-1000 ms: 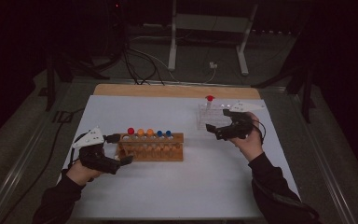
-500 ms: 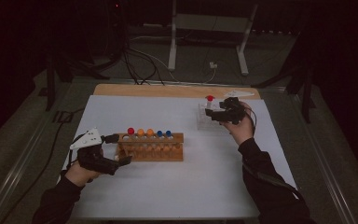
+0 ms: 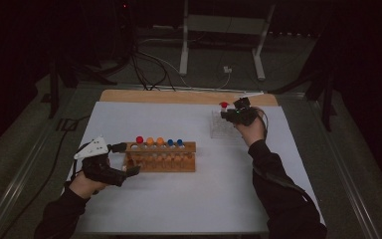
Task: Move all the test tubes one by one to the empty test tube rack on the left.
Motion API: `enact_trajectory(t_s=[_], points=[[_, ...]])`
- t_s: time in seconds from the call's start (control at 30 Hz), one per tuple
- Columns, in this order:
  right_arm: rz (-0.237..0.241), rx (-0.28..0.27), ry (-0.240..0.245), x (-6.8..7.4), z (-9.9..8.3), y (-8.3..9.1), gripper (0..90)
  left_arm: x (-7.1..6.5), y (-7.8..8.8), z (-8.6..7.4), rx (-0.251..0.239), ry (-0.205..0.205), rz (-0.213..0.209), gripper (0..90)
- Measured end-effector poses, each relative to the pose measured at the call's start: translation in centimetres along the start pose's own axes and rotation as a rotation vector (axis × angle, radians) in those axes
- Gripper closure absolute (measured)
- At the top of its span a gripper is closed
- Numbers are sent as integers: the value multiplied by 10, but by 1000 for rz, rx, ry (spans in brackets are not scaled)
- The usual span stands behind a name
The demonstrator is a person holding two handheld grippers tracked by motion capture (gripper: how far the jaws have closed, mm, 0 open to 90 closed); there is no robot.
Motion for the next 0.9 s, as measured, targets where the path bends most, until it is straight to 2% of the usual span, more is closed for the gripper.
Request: enact_trajectory(t_s=[0.3, 0.5, 0.7, 0.9], points=[[-18, 14, -12, -2, 1, -9, 678, 1, 0, -1, 3, 0, 4, 29], [-36, 18, 6, 0, 4, -14, 708, 1, 1, -1, 2, 2, 4, 29], [-66, 21, 48, 2, 5, -15, 739, 2, 0, -1, 3, 2, 7, 30], [-66, -14, 54, 3, 13, -7, 743, 2, -1, -2, 6, 6, 5, 29]])
Point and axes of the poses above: each handheld gripper's, and its own axes: y roughly backward along the jaws, z roughly out of its top, x roughly to its left, the point moved 5 cm from there along -y, roughly forward along the jaws, and after that the axes turned 8 degrees about -x, right-handed, at the moved point
